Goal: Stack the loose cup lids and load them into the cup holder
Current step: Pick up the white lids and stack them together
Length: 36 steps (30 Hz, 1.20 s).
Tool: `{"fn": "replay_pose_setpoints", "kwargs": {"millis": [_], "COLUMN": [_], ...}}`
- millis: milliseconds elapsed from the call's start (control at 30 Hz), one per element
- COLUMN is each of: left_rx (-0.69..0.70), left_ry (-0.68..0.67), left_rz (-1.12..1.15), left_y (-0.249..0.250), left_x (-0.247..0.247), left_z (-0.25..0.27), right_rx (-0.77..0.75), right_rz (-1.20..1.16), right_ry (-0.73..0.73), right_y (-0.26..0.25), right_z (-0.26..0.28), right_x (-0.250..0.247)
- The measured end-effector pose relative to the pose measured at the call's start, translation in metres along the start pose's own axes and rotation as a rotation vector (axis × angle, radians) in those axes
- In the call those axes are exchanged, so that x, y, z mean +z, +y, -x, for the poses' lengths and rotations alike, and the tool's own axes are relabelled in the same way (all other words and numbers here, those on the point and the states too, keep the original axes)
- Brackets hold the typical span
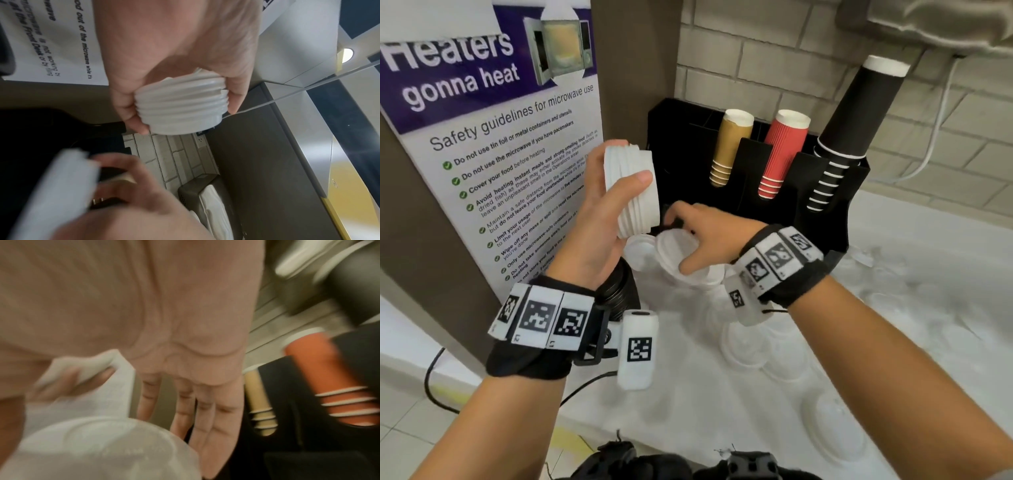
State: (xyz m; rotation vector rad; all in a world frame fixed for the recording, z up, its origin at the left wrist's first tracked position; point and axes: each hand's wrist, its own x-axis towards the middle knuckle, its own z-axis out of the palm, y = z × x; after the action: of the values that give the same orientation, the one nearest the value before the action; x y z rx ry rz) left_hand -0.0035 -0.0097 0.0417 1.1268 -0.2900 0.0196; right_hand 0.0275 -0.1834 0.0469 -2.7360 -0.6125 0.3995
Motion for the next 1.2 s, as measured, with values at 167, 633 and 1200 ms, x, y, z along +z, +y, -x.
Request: {"fn": "replay_pose_setpoints", "kwargs": {"millis": [167,633,1200], "left_rx": [-0.042,-0.119,0.026], "left_ry": [-0.040,-0.087,0.093], "left_rz": [-0.005,-0.004,0.062], "left_y": [-0.010,-0.013,0.004], "left_x": [0.003,0.006,-0.007], "left_z": [0.010,0.017,0.004], "right_rx": [-0.070,-0.285,0.056], "right_rz": [-0.795,-0.954,-0.889], "right_ry": [0.301,0.436,0.551], "right_y": [0.005,-0.022,-0.014], "right_z": [0.040,0.051,-0.014], "right_x": [-0.005,0.014,0.005]}}
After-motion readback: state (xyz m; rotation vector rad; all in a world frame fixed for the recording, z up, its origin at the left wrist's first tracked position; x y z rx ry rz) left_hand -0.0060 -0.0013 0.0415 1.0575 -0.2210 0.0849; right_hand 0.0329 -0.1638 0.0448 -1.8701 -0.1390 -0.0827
